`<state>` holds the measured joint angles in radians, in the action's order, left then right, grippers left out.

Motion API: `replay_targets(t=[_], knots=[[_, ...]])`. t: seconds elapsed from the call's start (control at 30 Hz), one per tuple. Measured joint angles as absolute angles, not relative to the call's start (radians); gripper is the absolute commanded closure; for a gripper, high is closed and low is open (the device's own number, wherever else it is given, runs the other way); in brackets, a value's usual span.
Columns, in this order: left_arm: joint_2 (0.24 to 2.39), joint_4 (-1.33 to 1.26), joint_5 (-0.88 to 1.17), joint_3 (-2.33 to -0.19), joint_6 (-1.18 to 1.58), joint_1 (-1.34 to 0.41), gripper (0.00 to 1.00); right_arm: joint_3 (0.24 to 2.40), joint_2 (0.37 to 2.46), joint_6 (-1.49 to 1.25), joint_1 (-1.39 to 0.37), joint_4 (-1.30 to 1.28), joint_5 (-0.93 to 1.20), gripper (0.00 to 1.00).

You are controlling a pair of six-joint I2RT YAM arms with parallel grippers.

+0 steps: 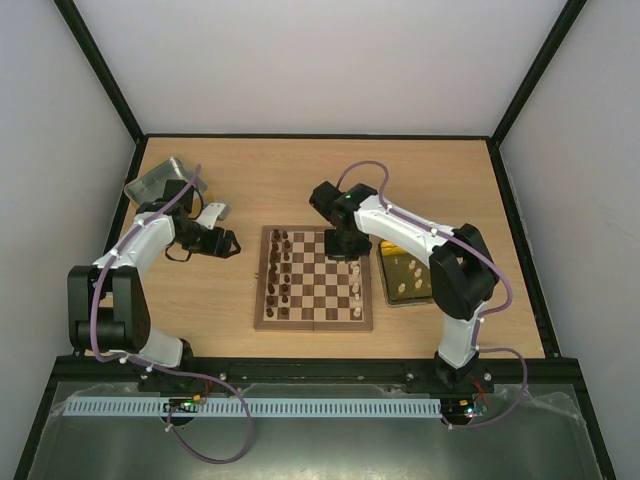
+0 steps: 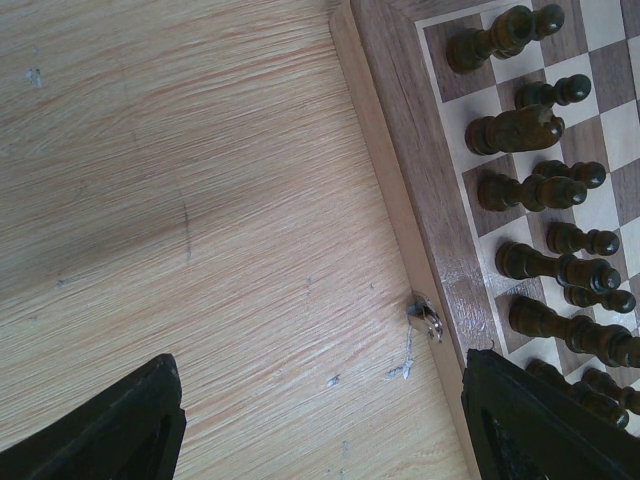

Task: Set up the chess pieces on the board
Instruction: Place the chess piece on the chessboard.

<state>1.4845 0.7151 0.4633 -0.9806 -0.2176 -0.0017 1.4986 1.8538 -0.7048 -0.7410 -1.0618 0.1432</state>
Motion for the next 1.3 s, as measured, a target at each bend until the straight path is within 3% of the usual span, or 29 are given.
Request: replay_targets(t=[1.3], knots=[[1.485,0.71,0.463,-0.981,-0.216,-0.002,0.24,1.47,1.934,-0.691,-0.741,-1.008,0.132,0.9]])
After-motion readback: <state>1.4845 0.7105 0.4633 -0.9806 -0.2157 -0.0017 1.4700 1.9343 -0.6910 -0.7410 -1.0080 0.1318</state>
